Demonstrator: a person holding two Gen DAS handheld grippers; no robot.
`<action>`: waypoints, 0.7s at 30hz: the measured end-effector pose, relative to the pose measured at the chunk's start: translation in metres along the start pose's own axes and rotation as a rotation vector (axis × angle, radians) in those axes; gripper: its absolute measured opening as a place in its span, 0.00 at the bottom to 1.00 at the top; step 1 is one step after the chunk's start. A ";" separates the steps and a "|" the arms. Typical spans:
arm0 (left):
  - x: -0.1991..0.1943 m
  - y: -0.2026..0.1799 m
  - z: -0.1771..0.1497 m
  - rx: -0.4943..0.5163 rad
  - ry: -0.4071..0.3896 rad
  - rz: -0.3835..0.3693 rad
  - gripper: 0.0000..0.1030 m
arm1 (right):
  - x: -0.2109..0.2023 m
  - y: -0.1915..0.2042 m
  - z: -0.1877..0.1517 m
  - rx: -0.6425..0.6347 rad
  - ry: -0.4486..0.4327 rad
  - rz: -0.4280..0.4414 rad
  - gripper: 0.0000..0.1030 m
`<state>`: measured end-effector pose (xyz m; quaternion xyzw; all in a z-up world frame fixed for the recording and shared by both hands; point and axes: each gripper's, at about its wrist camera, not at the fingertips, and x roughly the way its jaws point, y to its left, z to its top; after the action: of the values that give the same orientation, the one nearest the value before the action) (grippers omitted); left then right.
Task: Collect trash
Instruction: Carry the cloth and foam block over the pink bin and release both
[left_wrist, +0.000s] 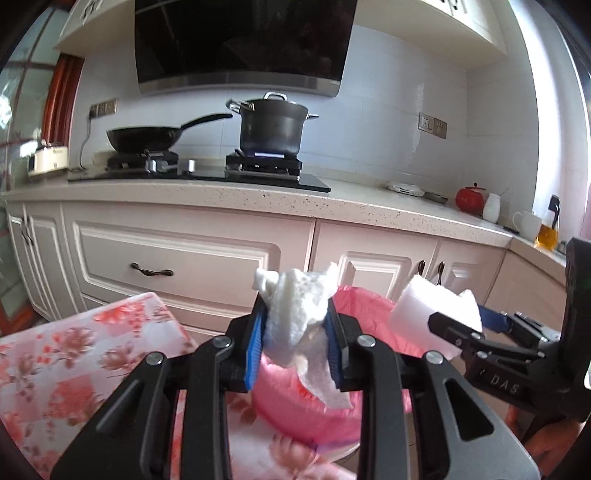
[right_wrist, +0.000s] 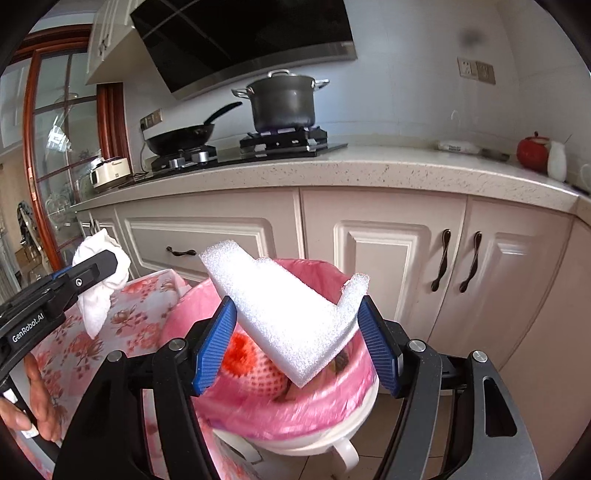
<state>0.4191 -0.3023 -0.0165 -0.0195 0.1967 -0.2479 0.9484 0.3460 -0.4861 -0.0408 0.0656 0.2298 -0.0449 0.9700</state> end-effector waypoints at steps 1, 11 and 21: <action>0.006 0.000 0.001 -0.006 0.007 -0.004 0.27 | 0.008 -0.002 0.003 -0.001 0.007 0.009 0.63; 0.072 0.002 0.003 -0.027 0.021 -0.001 0.45 | 0.060 -0.017 0.017 -0.020 0.052 0.081 0.73; 0.059 0.018 -0.001 -0.038 0.003 0.041 0.83 | 0.026 -0.037 0.016 0.025 0.004 0.064 0.74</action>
<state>0.4742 -0.3142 -0.0411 -0.0331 0.2031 -0.2245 0.9525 0.3713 -0.5268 -0.0426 0.0849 0.2289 -0.0165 0.9696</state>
